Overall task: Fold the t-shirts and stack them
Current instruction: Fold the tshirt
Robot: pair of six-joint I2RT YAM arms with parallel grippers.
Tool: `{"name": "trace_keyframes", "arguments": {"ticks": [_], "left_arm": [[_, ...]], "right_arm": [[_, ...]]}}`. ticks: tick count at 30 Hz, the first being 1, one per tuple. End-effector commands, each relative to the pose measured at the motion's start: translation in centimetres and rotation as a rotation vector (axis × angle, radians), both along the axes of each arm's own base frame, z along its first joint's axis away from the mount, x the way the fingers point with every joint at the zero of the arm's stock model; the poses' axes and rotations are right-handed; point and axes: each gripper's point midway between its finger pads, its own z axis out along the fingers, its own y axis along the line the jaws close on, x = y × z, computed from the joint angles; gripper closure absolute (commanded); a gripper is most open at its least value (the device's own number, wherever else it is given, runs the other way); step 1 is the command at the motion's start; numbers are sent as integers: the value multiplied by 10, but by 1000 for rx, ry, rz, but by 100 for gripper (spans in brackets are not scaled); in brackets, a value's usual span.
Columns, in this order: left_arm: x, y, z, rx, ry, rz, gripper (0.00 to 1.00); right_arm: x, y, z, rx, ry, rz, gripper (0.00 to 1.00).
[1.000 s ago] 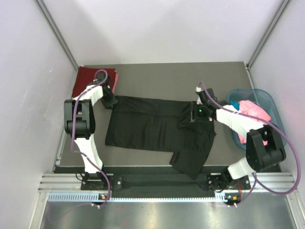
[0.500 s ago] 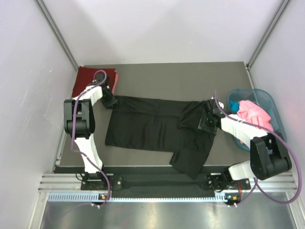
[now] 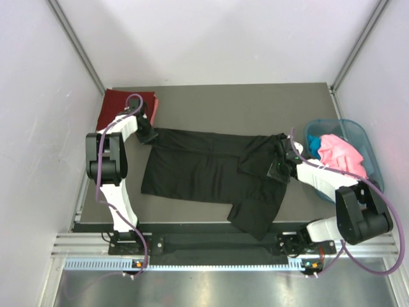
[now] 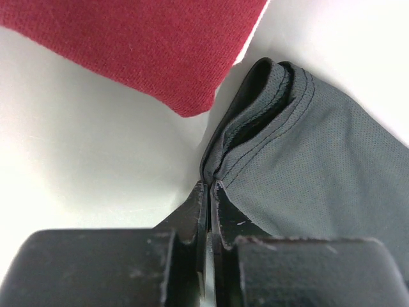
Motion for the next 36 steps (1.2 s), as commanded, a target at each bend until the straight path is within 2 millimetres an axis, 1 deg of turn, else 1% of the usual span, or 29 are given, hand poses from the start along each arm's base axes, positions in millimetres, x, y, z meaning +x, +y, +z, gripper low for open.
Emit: {"name": "trace_keyframes", "arguments": {"ticks": [1,7,8,11,16,19,23,24,26,28,32,36], "left_arm": [[-1,1,-18,2,26,0,100],[-4,2,-22,5,38,1,100],[-4,3,-22,9,40,4,100],[-3,5,-22,20,44,8,100],[-4,7,-26,27,57,10,100],[-4,5,-27,23,58,9,100],[-4,7,-27,26,57,12,100],[-5,7,-27,27,57,10,100],[-5,6,-27,26,57,10,100],[-5,7,-27,26,60,12,100],[-6,7,-27,28,60,9,100],[-6,7,-28,28,63,9,100]], "right_arm": [[18,6,12,36,-93,-29,67],[20,6,6,37,-91,-35,80],[20,6,6,36,-91,-35,86],[19,5,9,30,-92,-33,100],[20,-2,22,-5,-116,-30,100],[17,-2,24,2,-115,-23,100],[13,0,22,13,-112,-27,100],[14,1,21,19,-111,-29,95],[14,4,16,32,-97,-30,79],[14,8,11,41,-87,-30,77],[15,10,5,47,-74,-53,75],[15,9,1,38,-68,-64,76]]}}
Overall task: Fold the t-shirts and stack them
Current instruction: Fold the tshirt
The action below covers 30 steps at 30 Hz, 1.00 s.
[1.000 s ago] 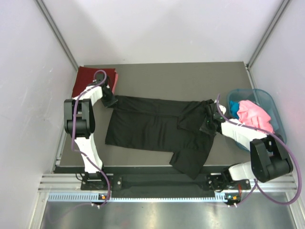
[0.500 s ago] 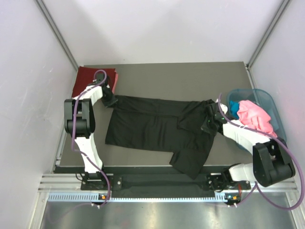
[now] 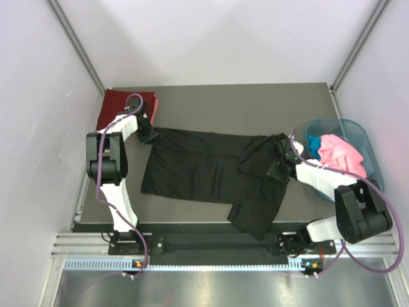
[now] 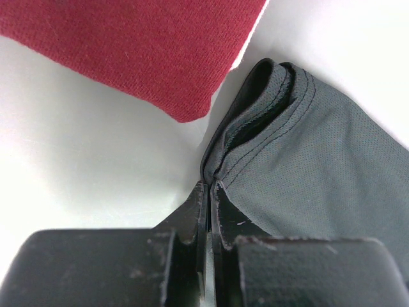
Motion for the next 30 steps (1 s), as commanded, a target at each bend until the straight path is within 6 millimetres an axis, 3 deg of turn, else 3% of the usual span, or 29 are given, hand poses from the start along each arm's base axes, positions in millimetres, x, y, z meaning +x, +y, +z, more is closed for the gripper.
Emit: {"name": "trace_keyframes", "arguments": {"ticks": [1,4,9,14,22,30], "left_arm": [[-9,6,-27,26,63,7,100],[-9,6,-27,25,64,8,100],[-10,6,-27,26,63,9,100],[-9,6,-27,25,61,12,100],[-10,13,-26,56,66,23,100],[-14,15,-26,68,76,26,100]], "right_arm": [[6,4,-3,7,-26,-19,76],[6,1,-4,-2,-23,-30,81],[8,-1,-2,-9,-35,-41,100],[8,-3,2,-20,-42,-43,100],[1,-14,25,-80,-42,-17,100],[-10,-13,28,-66,-16,-10,100]]}}
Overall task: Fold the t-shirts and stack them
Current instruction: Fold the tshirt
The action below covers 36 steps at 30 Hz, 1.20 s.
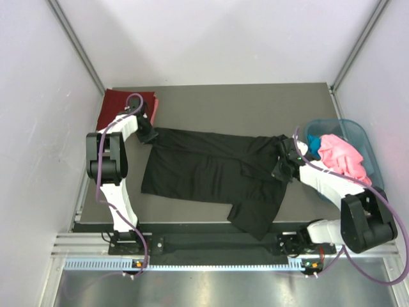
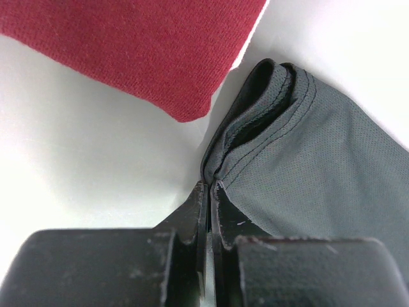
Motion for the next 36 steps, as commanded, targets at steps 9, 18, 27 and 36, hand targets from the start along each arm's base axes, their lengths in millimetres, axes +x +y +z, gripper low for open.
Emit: {"name": "trace_keyframes", "arguments": {"ticks": [9,18,27,36], "left_arm": [[-17,16,-25,78,85,35,100],[-8,29,1,137,63,61,80],[27,-2,67,-5,-133,-44,56],[46,-62,53,-324,-225,-203,58]], "right_arm": [[-7,12,4,82,-42,-71,100],[-11,9,3,91,-37,-113,73],[45,-4,47,77,-180,39,61],[124,-10,56,73,-315,143,62]]}}
